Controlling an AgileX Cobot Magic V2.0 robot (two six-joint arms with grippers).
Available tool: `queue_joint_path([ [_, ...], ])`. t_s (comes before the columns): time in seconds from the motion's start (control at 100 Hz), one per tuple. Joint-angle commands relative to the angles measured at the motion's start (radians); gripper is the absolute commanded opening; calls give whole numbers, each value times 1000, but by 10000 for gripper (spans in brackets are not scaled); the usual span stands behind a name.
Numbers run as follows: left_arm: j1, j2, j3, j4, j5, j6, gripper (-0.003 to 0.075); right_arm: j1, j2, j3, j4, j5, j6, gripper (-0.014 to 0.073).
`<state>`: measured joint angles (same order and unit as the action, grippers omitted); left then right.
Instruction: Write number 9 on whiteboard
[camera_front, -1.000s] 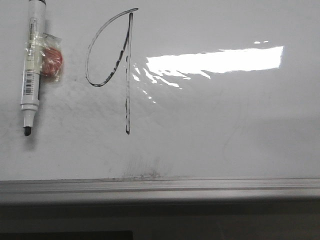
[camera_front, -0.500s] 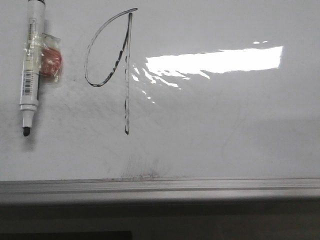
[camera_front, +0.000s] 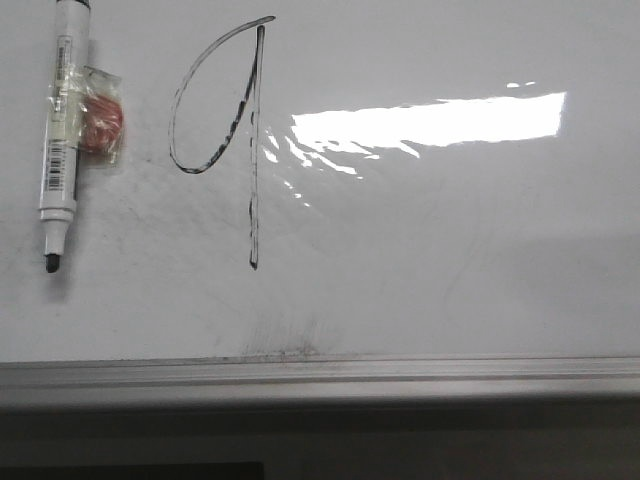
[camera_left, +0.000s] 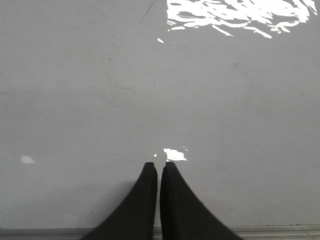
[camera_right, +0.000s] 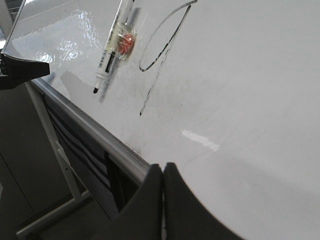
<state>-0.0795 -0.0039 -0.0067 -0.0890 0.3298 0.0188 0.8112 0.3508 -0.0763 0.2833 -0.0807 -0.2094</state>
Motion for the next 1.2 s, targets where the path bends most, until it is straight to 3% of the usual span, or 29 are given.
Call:
queue_joint_path([
  [0.0,3,-28,41,-3,-44,0,-20,2,6,-26,-16,-74,-10,-63],
  [0.46,3,-28,41,-3,-44,0,-20,-34,6,-7,-39,-116,-10,-63],
  [0.61,3,-28,41,-3,-44,0,-20,-203,3,33,-127,-291,-10,-63],
  [0.75,3,-28,41,-3,-44,0,-20,-421,-41,48,-193,-339,31,-63],
  [0.88,3,-28,41,-3,-44,0,-20,-612,-117,100,-329,-332,200,-63],
  [0.98,3,-28,41,-3,-44,0,-20,-735,-195,99,-464,-176,323,-63],
  [1.19,3,-28,41,-3,-44,0,-20,-909,-284,99,-452,64,347,-63],
])
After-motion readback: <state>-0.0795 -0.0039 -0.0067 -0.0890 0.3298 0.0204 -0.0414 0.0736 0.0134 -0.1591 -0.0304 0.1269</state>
